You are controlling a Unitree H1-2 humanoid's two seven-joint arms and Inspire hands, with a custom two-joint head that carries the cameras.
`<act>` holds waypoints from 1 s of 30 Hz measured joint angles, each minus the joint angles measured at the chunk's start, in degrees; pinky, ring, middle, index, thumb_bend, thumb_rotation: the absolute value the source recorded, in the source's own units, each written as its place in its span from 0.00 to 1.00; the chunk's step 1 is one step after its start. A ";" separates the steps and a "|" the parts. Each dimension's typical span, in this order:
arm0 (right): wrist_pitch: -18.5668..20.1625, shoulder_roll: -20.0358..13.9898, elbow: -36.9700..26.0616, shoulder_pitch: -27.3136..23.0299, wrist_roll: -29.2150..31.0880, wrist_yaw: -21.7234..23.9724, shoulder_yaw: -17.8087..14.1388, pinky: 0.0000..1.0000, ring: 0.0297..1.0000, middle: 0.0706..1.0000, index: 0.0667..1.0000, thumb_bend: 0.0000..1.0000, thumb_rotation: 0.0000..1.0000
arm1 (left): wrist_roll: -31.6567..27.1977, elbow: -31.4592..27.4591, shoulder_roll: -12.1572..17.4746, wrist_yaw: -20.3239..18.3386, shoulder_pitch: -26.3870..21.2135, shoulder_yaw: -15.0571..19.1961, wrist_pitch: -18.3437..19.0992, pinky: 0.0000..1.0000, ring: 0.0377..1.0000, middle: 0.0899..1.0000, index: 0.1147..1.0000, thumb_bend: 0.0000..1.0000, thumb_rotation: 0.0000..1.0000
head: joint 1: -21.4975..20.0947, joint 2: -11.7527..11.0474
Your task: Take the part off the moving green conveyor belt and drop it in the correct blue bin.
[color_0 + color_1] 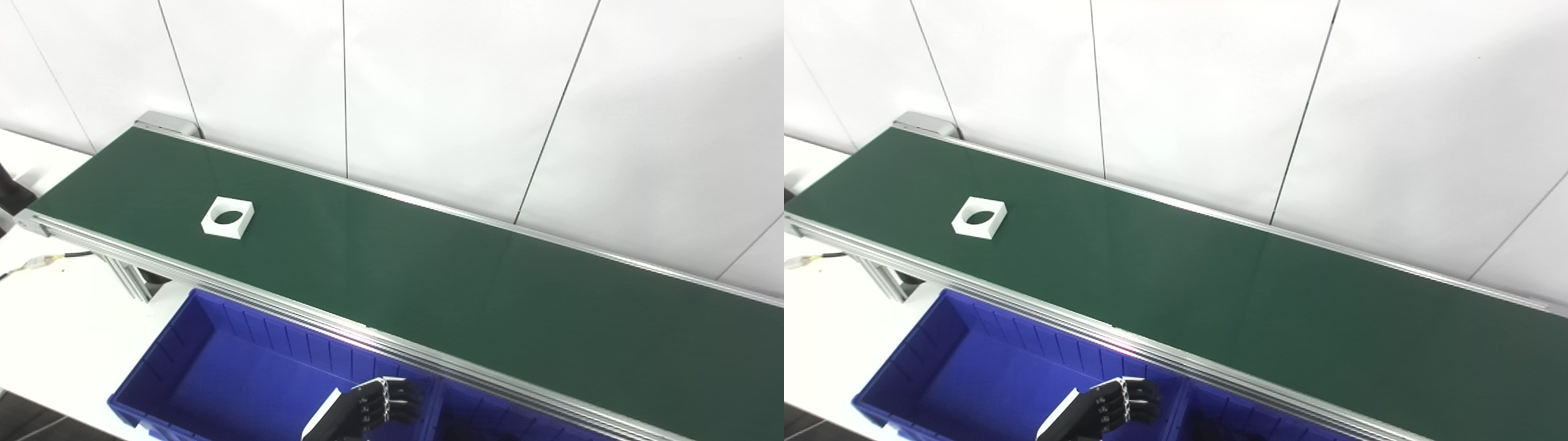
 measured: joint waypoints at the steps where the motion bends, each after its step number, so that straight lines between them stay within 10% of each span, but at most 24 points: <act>1: 0.00 0.00 0.00 -0.01 -0.01 0.00 -0.01 0.77 0.84 0.90 0.95 0.51 0.00 | -0.01 0.07 0.00 0.00 -0.01 0.01 0.00 0.68 0.65 0.67 0.66 0.80 0.00 | 0.00 0.00; 30: -0.01 1.36 0.04 -0.37 -3.94 -3.45 1.70 0.68 0.77 0.85 0.89 0.60 0.00 | -2.44 0.68 2.36 -0.95 -0.64 1.03 -1.19 0.68 0.65 0.67 0.66 0.73 0.00 | -13.79 2.90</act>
